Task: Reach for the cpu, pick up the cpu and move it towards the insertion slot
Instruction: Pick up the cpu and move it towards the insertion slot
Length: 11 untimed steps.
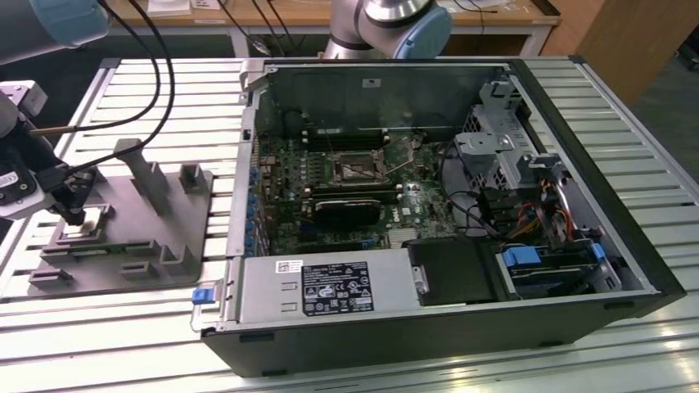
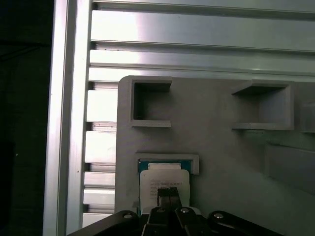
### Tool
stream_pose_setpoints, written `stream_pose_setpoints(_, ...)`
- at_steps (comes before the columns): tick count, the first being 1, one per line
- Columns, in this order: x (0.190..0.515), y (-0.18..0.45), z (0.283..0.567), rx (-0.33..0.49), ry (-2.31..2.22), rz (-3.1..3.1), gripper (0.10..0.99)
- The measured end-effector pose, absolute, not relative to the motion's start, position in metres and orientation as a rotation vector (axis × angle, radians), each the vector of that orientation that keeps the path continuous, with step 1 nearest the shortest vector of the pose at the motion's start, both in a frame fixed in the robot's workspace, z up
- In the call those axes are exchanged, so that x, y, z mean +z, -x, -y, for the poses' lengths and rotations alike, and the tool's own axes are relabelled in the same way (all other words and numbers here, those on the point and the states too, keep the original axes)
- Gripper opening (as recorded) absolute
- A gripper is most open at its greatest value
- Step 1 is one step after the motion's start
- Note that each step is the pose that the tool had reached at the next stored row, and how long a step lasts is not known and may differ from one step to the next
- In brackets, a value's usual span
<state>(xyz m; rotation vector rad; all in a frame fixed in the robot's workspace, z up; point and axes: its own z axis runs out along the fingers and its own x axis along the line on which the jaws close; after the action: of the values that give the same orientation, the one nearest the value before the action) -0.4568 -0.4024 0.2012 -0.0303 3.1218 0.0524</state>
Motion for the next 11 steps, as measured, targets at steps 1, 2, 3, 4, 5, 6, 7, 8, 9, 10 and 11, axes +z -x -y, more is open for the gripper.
stream_pose_setpoints(1, 0.2012, 0.4568, 0.4024, 0.052, 0.030, -3.122, 0.106)
stream_pose_setpoints(2, 0.2012, 0.4568, 0.4024, 0.052, 0.030, -3.122, 0.114)
stream_pose_setpoints(3, 0.2012, 0.4568, 0.4024, 0.052, 0.030, -3.122, 0.114)
stream_pose_setpoints(4, 0.2012, 0.4568, 0.4024, 0.052, 0.030, -3.122, 0.169)
stream_pose_setpoints(5, 0.2012, 0.4568, 0.4024, 0.052, 0.030, -3.122, 0.231)
stream_pose_setpoints(6, 0.2012, 0.4568, 0.4024, 0.052, 0.030, -3.122, 0.231)
stream_pose_setpoints(7, 0.2012, 0.4568, 0.4024, 0.052, 0.030, -3.122, 0.294)
stream_pose_setpoints(8, 0.2012, 0.4568, 0.4024, 0.052, 0.030, -3.122, 0.353)
stream_pose_setpoints(9, 0.2012, 0.4568, 0.4024, 0.052, 0.030, -3.122, 0.353)
stream_pose_setpoints(10, 0.2012, 0.4568, 0.4024, 0.052, 0.030, -3.122, 0.412)
stream_pose_setpoints(11, 0.2012, 0.4568, 0.4024, 0.052, 0.030, -3.122, 0.412)
